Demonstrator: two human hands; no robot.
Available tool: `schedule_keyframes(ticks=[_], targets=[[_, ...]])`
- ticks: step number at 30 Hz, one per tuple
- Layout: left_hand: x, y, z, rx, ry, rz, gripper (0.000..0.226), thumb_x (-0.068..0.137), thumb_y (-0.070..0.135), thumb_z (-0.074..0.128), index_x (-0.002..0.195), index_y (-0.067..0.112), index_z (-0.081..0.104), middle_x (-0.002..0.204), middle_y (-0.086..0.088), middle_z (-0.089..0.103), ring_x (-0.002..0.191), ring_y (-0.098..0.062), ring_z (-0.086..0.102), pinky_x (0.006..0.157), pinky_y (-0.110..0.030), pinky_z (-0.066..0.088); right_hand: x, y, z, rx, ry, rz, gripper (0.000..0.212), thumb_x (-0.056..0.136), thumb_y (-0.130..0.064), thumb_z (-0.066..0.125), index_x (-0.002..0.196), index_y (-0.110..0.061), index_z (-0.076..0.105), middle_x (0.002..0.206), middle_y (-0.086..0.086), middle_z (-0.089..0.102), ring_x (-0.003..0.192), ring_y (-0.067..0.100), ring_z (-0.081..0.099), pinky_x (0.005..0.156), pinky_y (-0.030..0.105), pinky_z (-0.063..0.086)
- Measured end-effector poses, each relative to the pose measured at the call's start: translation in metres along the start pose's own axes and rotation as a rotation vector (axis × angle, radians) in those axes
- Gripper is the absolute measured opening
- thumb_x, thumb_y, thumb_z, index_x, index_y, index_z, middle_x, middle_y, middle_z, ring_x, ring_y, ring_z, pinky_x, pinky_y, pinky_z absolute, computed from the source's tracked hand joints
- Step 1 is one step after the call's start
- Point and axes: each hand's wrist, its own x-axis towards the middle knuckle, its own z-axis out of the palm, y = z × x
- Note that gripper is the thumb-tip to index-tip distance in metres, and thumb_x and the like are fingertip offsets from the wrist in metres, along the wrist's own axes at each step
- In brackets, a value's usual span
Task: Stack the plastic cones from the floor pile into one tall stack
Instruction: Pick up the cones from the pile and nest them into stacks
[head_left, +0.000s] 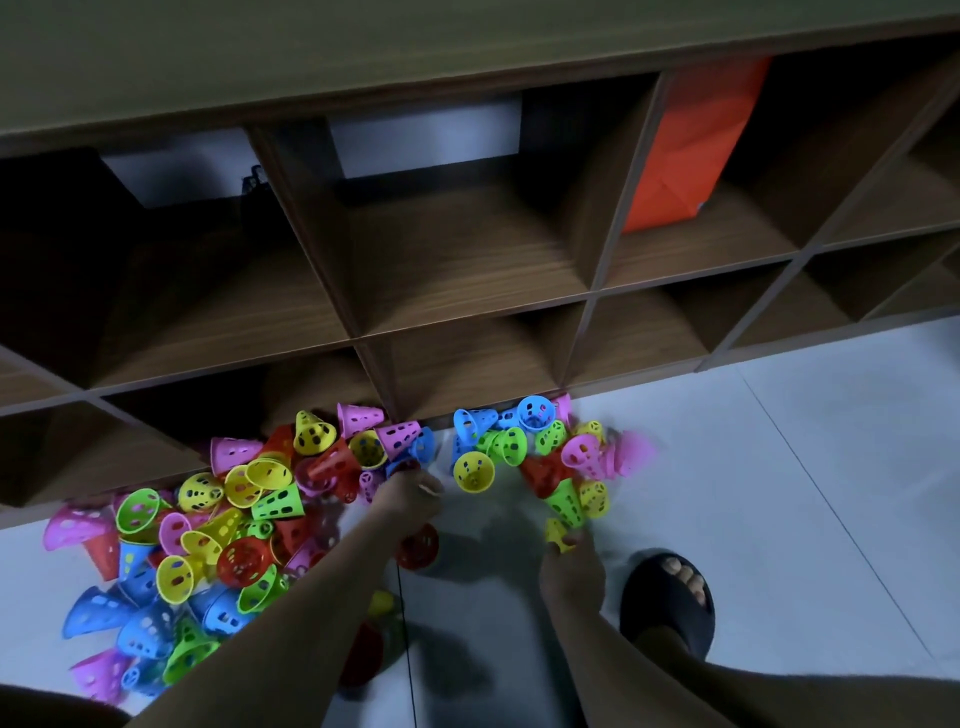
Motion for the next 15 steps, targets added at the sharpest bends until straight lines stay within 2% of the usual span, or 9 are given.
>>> schedule_keyframes(ticks=[1, 3, 6, 8, 10, 13, 15], targets=[[0.000, -0.004, 0.002, 0.007, 0.012, -0.014, 0.013, 0.090, 0.014, 0.075, 0.100, 0.022, 0.074, 0.091, 0.002, 0.072, 0.074, -0.009, 0.066, 0.059, -0.012, 0.052, 0.002, 0.001, 0.000, -0.007, -0.015, -0.004, 0.020, 0.095, -0.031, 0.063, 0.113, -0.026, 0.059, 0.117, 0.010, 0.070, 0.113, 0.037, 0.065, 0.091, 0.042, 0.051], [0.002, -0.009, 0.003, -0.012, 0.071, -0.027, 0.005, 0.094, 0.016, 0.071, 0.096, 0.020, 0.074, 0.084, 0.001, 0.074, 0.075, -0.015, 0.069, 0.066, -0.019, 0.055, 0.005, 0.000, 0.000, -0.012, -0.035, -0.023, 0.025, 0.096, -0.031, 0.062, 0.120, -0.025, 0.062, 0.122, 0.009, 0.070, 0.115, 0.036, 0.065, 0.093, 0.041, 0.051], [0.009, -0.005, 0.006, -0.053, 0.081, -0.050, 0.013, 0.096, 0.021, 0.065, 0.086, 0.018, 0.074, 0.072, -0.002, 0.076, 0.072, -0.023, 0.074, 0.071, -0.033, 0.064, 0.010, -0.001, 0.004, 0.003, -0.059, -0.014, 0.027, 0.098, -0.037, 0.060, 0.122, -0.028, 0.066, 0.126, 0.006, 0.070, 0.119, 0.034, 0.064, 0.096, 0.039, 0.050], [0.019, 0.002, 0.014, -0.050, 0.081, -0.024, 0.015, 0.093, 0.021, 0.064, 0.083, 0.019, 0.075, 0.070, -0.002, 0.075, 0.067, -0.020, 0.073, 0.065, -0.029, 0.062, 0.015, -0.001, 0.002, -0.017, -0.073, 0.009, 0.026, 0.098, -0.034, 0.060, 0.122, -0.028, 0.067, 0.128, 0.005, 0.070, 0.120, 0.033, 0.064, 0.098, 0.037, 0.050], [0.022, 0.016, 0.024, -0.045, 0.058, 0.000, 0.011, 0.091, 0.018, 0.066, 0.088, 0.023, 0.076, 0.068, 0.000, 0.074, 0.059, -0.014, 0.067, 0.054, -0.020, 0.052, 0.019, 0.001, 0.000, -0.046, -0.123, 0.011, 0.033, 0.096, -0.026, 0.058, 0.128, -0.027, 0.066, 0.133, 0.005, 0.068, 0.124, 0.031, 0.062, 0.099, 0.034, 0.047], [0.030, 0.032, 0.041, -0.137, -0.022, -0.066, 0.021, 0.088, 0.018, 0.068, 0.106, 0.029, 0.072, 0.068, 0.001, 0.073, 0.052, -0.012, 0.061, 0.054, -0.020, 0.048, 0.023, 0.002, -0.003, -0.067, -0.194, -0.012, 0.038, 0.099, -0.020, 0.054, 0.135, -0.026, 0.062, 0.139, 0.005, 0.064, 0.129, 0.031, 0.059, 0.099, 0.033, 0.043], [0.034, 0.037, 0.053, -0.168, -0.084, -0.115, 0.028, 0.091, 0.015, 0.067, 0.116, 0.029, 0.069, 0.079, -0.002, 0.072, 0.058, -0.014, 0.064, 0.055, -0.021, 0.051, 0.024, 0.003, -0.003, -0.077, -0.198, -0.024, 0.037, 0.099, -0.021, 0.053, 0.135, -0.026, 0.062, 0.138, 0.005, 0.064, 0.127, 0.031, 0.059, 0.099, 0.033, 0.044]])
